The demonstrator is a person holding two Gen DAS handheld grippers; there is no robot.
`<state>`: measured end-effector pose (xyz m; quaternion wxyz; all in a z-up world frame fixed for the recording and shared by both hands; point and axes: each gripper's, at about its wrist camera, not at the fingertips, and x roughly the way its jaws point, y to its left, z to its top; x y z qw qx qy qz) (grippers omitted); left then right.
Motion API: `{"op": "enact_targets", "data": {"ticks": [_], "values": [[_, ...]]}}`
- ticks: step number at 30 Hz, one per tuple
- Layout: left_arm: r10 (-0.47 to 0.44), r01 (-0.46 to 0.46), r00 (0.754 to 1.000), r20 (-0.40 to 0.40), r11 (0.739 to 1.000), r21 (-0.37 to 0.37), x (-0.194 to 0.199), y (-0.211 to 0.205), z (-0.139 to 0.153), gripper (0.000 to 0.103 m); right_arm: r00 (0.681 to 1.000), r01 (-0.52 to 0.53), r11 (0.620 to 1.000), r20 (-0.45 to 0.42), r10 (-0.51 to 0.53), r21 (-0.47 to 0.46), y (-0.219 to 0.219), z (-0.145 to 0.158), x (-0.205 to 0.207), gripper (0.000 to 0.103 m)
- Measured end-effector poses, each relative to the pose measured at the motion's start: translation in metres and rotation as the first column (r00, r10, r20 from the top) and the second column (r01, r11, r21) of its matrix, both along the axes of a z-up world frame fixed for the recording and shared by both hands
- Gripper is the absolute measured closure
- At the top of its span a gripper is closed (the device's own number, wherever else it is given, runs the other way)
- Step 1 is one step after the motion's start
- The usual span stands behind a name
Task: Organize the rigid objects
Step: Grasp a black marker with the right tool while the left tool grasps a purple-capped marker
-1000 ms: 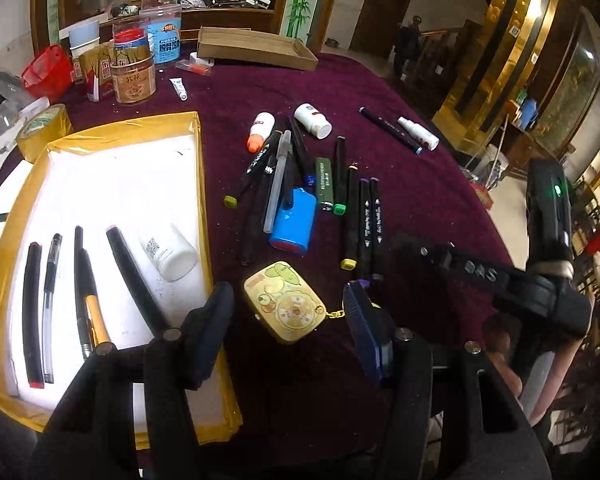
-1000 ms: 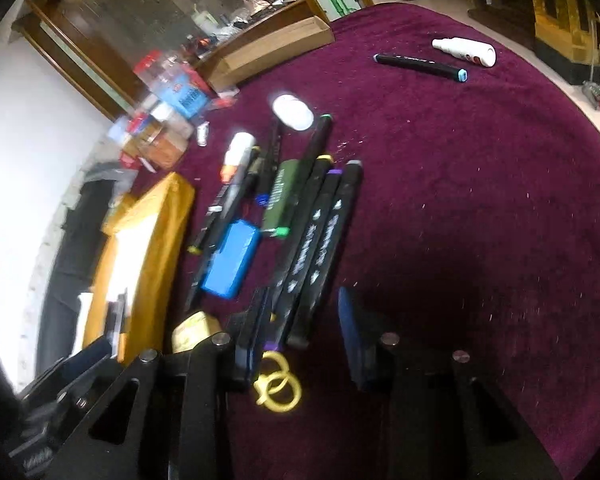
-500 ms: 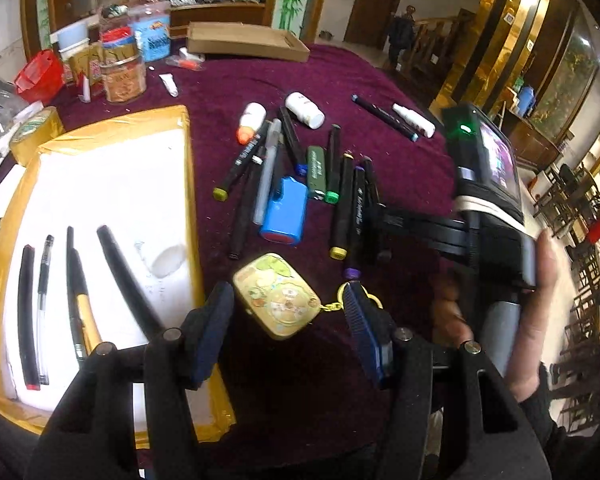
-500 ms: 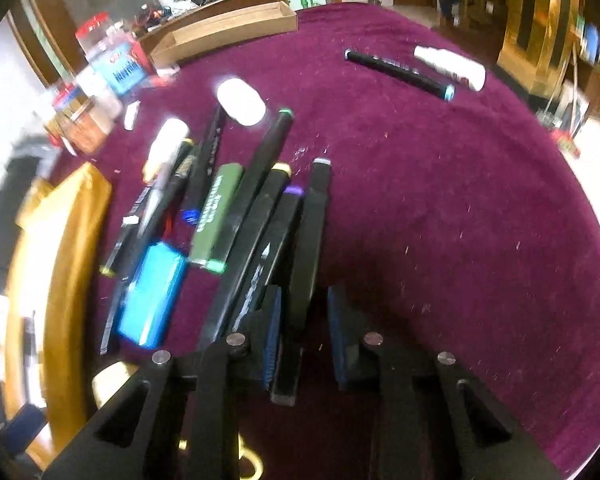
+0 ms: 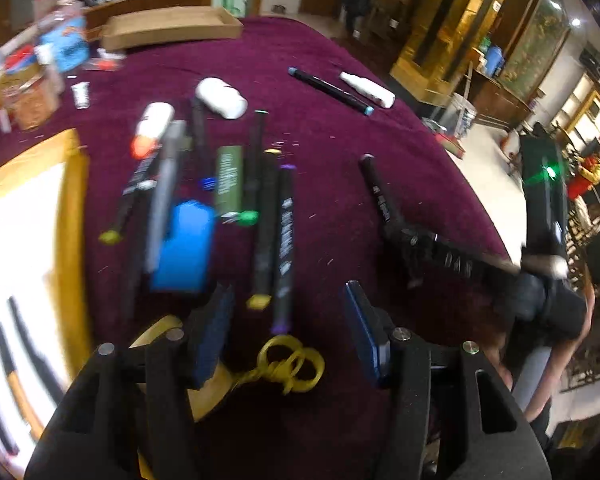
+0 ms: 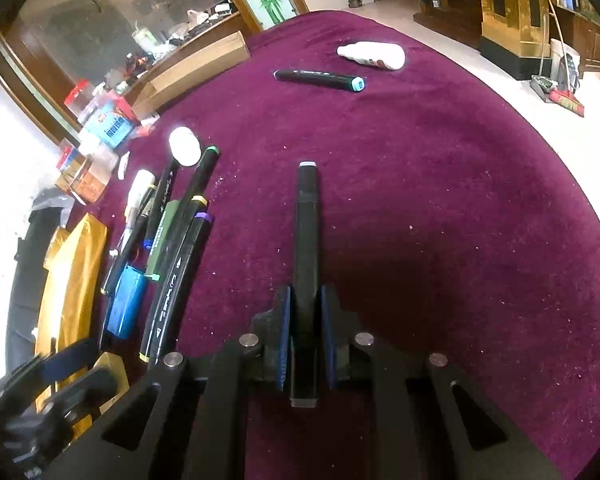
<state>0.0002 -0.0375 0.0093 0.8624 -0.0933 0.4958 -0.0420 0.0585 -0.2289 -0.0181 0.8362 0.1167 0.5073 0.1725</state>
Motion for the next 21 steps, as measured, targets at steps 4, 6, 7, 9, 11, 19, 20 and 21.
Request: {"op": "enact_targets", "data": {"ticks": [4,6,7,9,11,19,20,21], "values": [[-0.014,0.016,1.000,-0.026,0.998,0.067,0.028,-0.013,-0.012,0.061,1.000,0.011,1.000,0.015,-0.012,0.028,-0.003,-0.003,-0.003,0.090],[-0.028,0.032,0.998,-0.048,0.997,0.075,0.039,-0.017,-0.020,0.064,1.000,0.015,0.997,0.001,-0.016,0.072,-0.007,-0.006,0.001,0.090],[-0.029,0.034,0.998,-0.055,0.995,0.089,0.044,-0.020,-0.024,0.067,1.000,0.015,0.996,-0.003,-0.015,0.084,-0.007,-0.007,0.002,0.090],[-0.023,0.030,0.999,-0.048,0.991,0.133,0.047,-0.023,-0.025,0.070,1.000,0.009,0.996,-0.005,-0.008,0.090,-0.006,-0.007,0.004,0.090],[-0.028,0.034,0.998,-0.053,0.993,0.109,0.048,-0.023,-0.024,0.075,1.000,0.009,0.996,-0.005,-0.009,0.089,-0.005,-0.006,0.004,0.090],[-0.048,0.063,0.994,-0.098,0.985,0.163,0.062,-0.033,-0.035,0.075,1.000,0.006,0.995,-0.006,-0.005,0.100,-0.005,-0.008,0.005,0.090],[-0.045,0.065,0.992,-0.121,0.984,0.165,0.064,-0.033,-0.039,0.076,1.000,0.005,0.995,-0.006,-0.005,0.099,-0.005,-0.008,0.005,0.090],[-0.040,0.058,0.994,-0.100,0.981,0.183,0.061,-0.035,-0.038,0.080,1.000,0.007,0.995,-0.006,-0.007,0.100,-0.005,-0.007,0.003,0.089]]}}
